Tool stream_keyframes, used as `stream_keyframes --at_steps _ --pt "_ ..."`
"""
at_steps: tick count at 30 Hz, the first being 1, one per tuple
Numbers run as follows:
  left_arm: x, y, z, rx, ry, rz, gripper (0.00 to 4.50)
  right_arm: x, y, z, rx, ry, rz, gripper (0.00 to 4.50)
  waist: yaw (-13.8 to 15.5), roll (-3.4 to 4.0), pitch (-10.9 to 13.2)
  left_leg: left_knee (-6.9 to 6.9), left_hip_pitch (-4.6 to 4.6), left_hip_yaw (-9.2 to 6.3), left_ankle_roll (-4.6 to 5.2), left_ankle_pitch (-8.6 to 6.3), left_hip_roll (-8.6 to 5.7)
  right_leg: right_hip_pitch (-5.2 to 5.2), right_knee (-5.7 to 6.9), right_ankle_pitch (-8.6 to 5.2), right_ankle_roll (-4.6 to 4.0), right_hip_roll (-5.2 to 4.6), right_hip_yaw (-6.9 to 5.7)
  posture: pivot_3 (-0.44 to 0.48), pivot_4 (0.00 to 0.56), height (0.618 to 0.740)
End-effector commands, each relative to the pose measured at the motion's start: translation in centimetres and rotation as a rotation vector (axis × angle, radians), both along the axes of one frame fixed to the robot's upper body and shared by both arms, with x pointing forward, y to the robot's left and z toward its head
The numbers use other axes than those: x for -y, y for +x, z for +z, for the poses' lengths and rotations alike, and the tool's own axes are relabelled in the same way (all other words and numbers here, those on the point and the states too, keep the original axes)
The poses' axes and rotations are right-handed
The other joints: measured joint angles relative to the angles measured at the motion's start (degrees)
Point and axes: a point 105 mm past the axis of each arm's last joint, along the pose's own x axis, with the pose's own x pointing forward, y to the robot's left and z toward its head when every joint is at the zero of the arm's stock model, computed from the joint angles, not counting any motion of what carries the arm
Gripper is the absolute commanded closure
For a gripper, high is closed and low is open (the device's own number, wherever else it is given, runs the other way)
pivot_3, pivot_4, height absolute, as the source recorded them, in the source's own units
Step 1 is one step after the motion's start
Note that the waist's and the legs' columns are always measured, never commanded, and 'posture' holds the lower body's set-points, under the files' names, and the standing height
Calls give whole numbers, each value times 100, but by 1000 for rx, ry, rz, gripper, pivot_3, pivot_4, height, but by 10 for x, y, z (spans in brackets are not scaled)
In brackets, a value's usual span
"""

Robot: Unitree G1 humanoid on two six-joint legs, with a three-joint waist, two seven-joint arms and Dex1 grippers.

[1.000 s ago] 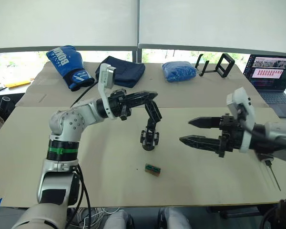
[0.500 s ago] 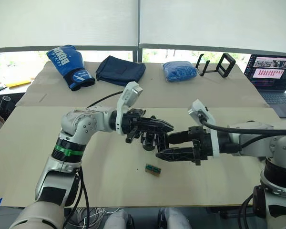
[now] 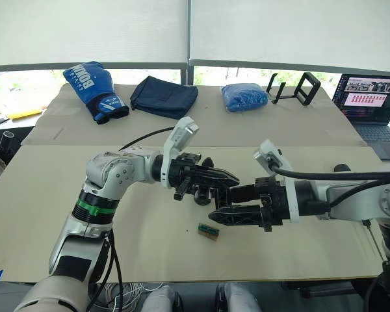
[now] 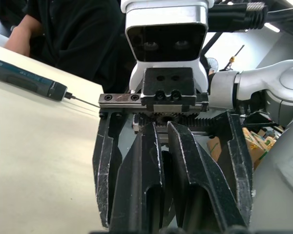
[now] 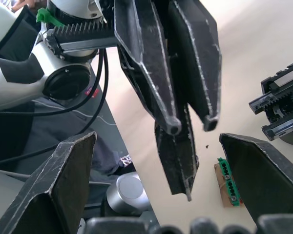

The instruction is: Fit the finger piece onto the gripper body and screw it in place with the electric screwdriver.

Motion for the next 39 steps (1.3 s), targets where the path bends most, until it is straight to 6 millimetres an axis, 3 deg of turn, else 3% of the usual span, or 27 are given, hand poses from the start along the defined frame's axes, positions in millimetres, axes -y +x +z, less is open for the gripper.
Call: stream_keyframes --at_steps 1,9,10,15,19,20,25,27,28,31,34,37,39 --pt "2 -4 2 21 2 -10 4500 -4 -4 8 5 40 10 1202 2 0 0 0 0 0 0 0 0 0 0 0 0 0 0 0 150 740" --pt "3 -2 0 11 -1 6 4500 -2 -6 2 -1 13 4 3995 46 0 0 2 -6 -4 2 1 0 -1 -2 0 1 -5 2 0 150 740" --pt "3 -3 0 9 0 2 4500 -2 -5 1 0 12 3 4085 50 0 0 2 -7 -5 3 1 1 -1 -2 0 1 -4 2 0 150 740" --pt "3 -1 5 -23 -37 12 4500 1 -7 -1 -6 8 9 4085 76 -1 0 4 -11 -8 3 1 1 -1 -3 0 1 -6 1 0 150 740" --pt "-10 -11 13 -100 -74 -59 4500 2 -10 -1 0 21 14 4085 96 -1 1 4 -13 -11 5 2 1 -1 -5 0 1 -6 1 0 150 740" --pt "-15 -18 16 -104 -82 -101 3637 3 -9 0 5 25 10 4085 95 -3 2 4 -13 -12 5 2 1 -1 -5 0 2 -6 1 0 150 740" --pt "-31 8 12 99 -91 102 1323 6 -7 6 78 83 3 4087 101 -3 2 5 -14 -15 5 2 3 -2 -4 -1 2 -5 -1 0 150 740" --pt "-39 16 -4 335 -35 155 284 11 -5 4 91 99 -17 4087 111 -3 2 4 -13 -13 5 2 2 -1 -4 -1 2 -4 -5 0 150 740" --pt "-44 17 -8 403 -35 168 39 13 -5 7 112 149 -24 4087 114 -3 2 4 -12 -13 4 2 0 2 -8 0 1 -3 -8 0 150 740" --pt "-62 24 -18 489 -38 233 0 19 -1 12 190 235 -56 4087 137 -4 2 2 -18 -9 5 2 0 -2 -15 1 -1 -1 -14 0 150 740" --pt "-77 31 -32 522 2 284 0 26 10 9 256 216 -117 4087 128 -4 2 5 -20 -10 6 1 0 -3 -14 1 -1 -4 -13 0 150 740" --pt "-99 41 -58 541 115 329 0 31 17 13 348 260 -143 4087 119 -3 2 6 -18 -10 7 1 2 -3 -13 1 1 -3 -13 0 150 740" --pt "-103 44 -71 530 143 345 0 34 20 10 441 239 -110 4087 116 -3 2 3 -17 -8 7 1 2 -6 -13 0 1 -1 -14 0 150 740"
